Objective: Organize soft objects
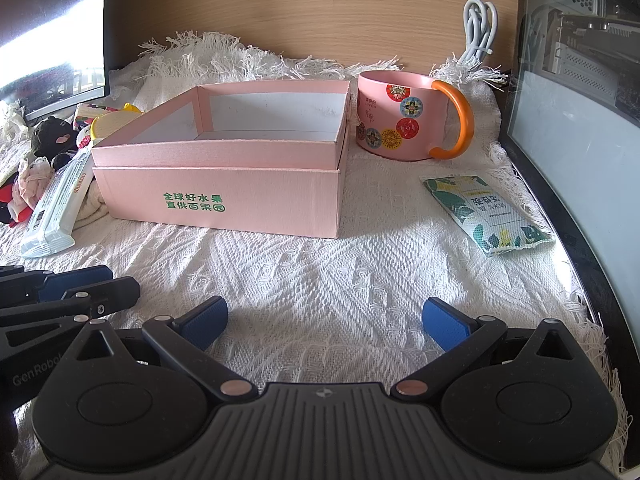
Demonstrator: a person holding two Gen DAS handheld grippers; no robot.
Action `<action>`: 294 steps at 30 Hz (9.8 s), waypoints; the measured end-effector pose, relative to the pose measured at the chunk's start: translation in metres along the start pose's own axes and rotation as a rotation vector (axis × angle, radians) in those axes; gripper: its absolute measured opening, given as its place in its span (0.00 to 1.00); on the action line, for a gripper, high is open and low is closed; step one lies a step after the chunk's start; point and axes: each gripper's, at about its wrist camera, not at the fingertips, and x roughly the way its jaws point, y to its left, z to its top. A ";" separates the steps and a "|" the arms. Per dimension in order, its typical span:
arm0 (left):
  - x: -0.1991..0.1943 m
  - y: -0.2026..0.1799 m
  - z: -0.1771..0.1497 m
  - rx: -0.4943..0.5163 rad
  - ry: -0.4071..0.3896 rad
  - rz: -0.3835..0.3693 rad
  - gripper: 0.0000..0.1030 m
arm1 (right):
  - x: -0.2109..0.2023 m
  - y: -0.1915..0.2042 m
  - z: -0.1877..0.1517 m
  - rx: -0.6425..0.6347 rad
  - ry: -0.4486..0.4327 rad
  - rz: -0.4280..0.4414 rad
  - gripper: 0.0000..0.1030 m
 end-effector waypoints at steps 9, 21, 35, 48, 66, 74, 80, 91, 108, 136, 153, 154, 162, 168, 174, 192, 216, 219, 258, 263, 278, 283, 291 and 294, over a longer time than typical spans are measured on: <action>0.001 0.000 0.000 0.001 0.000 0.000 0.23 | 0.000 0.000 0.000 0.000 0.000 0.000 1.00; 0.001 -0.001 0.000 0.002 0.000 0.002 0.23 | 0.000 0.000 0.000 0.000 0.000 0.000 1.00; 0.001 -0.002 0.000 0.003 0.000 0.003 0.23 | 0.000 0.000 0.001 -0.001 0.001 -0.001 1.00; 0.001 -0.001 0.000 0.004 0.000 0.004 0.23 | 0.000 0.000 0.001 -0.001 0.000 -0.001 1.00; 0.000 -0.004 0.002 0.016 0.000 0.011 0.23 | 0.000 0.000 0.001 0.001 0.000 0.001 1.00; -0.002 0.008 0.000 -0.030 -0.003 -0.025 0.23 | -0.003 -0.007 0.011 -0.004 0.082 0.037 1.00; -0.014 0.038 0.006 -0.097 0.070 -0.136 0.23 | -0.014 0.000 0.009 -0.044 0.165 0.014 1.00; -0.076 0.204 0.028 -0.292 0.085 0.079 0.22 | -0.043 0.131 0.056 -0.320 0.011 0.181 0.96; -0.097 0.253 0.013 -0.337 0.112 0.024 0.22 | 0.046 0.238 0.071 -0.310 0.124 0.192 0.76; 0.016 0.226 0.087 -0.004 0.211 -0.112 0.27 | -0.005 0.119 0.046 -0.097 0.154 0.068 0.75; -0.027 0.267 0.096 -0.050 0.090 -0.073 0.27 | -0.049 0.116 0.016 -0.114 0.198 0.089 0.75; -0.031 0.274 0.096 -0.073 0.075 -0.057 0.27 | -0.050 0.112 0.011 -0.100 0.209 0.088 0.75; -0.031 0.247 0.103 0.094 0.068 -0.133 0.27 | -0.046 0.111 -0.003 -0.091 0.217 0.047 0.84; 0.017 0.229 0.102 0.129 0.145 -0.101 0.28 | -0.044 0.104 -0.006 -0.054 0.207 0.046 0.93; 0.031 0.216 0.086 0.201 0.243 -0.217 0.32 | -0.045 0.101 -0.012 -0.044 0.184 0.046 0.97; 0.047 0.221 0.079 0.147 0.223 -0.134 0.23 | -0.045 0.097 0.002 -0.039 0.181 0.107 0.91; 0.048 0.233 0.111 0.031 0.244 -0.184 0.19 | -0.037 0.085 0.004 -0.047 0.179 0.109 0.79; 0.053 0.218 0.098 0.091 0.308 -0.280 0.28 | -0.037 0.085 0.002 -0.038 0.178 0.117 0.82; 0.022 0.206 0.073 0.089 0.234 -0.243 0.25 | -0.073 0.067 0.018 -0.042 0.142 0.109 0.74; -0.016 0.169 0.063 0.067 0.239 -0.360 0.25 | -0.106 0.051 0.021 -0.071 0.095 0.087 0.74; 0.091 0.069 0.218 -0.026 0.071 -0.354 0.34 | -0.113 0.031 0.030 -0.034 -0.006 0.044 0.74; 0.087 0.082 0.206 -0.130 0.015 -0.377 0.34 | -0.098 0.018 0.033 0.011 0.020 0.016 0.74; 0.023 0.118 0.150 -0.157 0.053 -0.419 0.34 | -0.059 0.019 0.140 -0.058 -0.126 0.042 0.74; 0.003 0.128 0.125 -0.180 0.085 -0.409 0.34 | -0.015 0.024 0.191 -0.074 -0.100 0.111 0.80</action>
